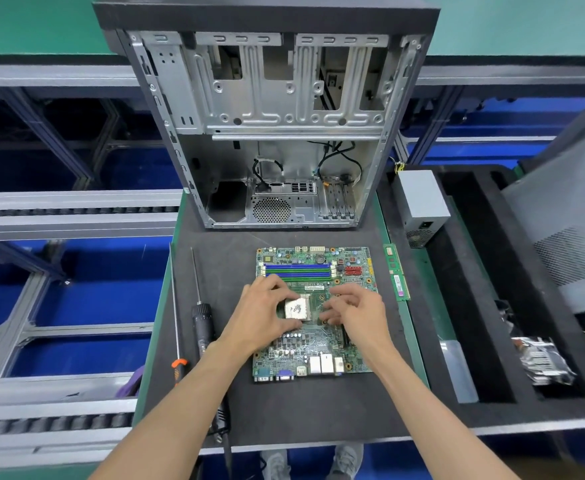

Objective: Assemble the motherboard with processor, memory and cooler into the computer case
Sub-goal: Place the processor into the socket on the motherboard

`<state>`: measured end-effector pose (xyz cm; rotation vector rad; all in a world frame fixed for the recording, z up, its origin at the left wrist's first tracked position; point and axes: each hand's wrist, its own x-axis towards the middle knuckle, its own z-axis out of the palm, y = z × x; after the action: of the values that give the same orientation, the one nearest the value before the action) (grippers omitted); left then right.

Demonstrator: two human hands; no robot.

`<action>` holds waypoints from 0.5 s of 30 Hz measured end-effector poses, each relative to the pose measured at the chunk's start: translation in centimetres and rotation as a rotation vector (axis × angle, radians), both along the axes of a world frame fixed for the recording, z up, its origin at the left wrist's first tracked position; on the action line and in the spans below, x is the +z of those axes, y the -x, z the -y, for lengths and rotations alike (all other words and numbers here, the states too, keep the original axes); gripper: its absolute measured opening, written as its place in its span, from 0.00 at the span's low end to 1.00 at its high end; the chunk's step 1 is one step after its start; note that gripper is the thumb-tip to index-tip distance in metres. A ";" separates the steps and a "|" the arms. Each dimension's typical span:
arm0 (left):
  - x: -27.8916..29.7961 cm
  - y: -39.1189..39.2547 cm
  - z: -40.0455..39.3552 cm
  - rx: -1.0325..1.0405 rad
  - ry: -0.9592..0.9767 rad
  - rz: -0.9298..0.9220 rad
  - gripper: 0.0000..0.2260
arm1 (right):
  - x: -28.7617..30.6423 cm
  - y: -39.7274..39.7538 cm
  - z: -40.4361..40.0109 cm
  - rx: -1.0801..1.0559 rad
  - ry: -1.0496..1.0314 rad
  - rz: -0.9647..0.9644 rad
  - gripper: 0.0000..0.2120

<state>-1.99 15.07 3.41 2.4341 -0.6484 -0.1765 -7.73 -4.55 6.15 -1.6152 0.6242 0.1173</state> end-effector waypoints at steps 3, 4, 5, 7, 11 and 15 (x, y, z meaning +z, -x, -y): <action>-0.3 -0.1 0.3 0.000 -0.033 -0.007 0.23 | -0.3 0.4 0.6 -0.066 0.044 0.045 0.08; -0.4 0.0 0.4 0.001 -0.039 -0.013 0.23 | -0.3 0.4 0.6 -0.079 0.033 0.049 0.09; -0.4 0.0 0.4 0.003 -0.046 -0.017 0.23 | -0.4 0.4 0.7 -0.086 0.021 0.052 0.09; -0.4 0.0 0.5 0.007 -0.061 -0.020 0.23 | -0.5 0.4 0.7 -0.085 -0.003 0.052 0.08; -0.4 -0.2 0.7 0.009 -0.079 -0.026 0.24 | -0.6 0.4 1.1 -0.072 -0.041 0.033 0.08; -0.5 -0.4 0.9 0.014 -0.078 -0.044 0.25 | -0.5 0.4 1.2 -0.069 -0.055 0.032 0.08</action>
<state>-1.64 14.12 2.93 2.5009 -0.6157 -0.2529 -8.15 -5.71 5.69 -1.5384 0.6456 0.0569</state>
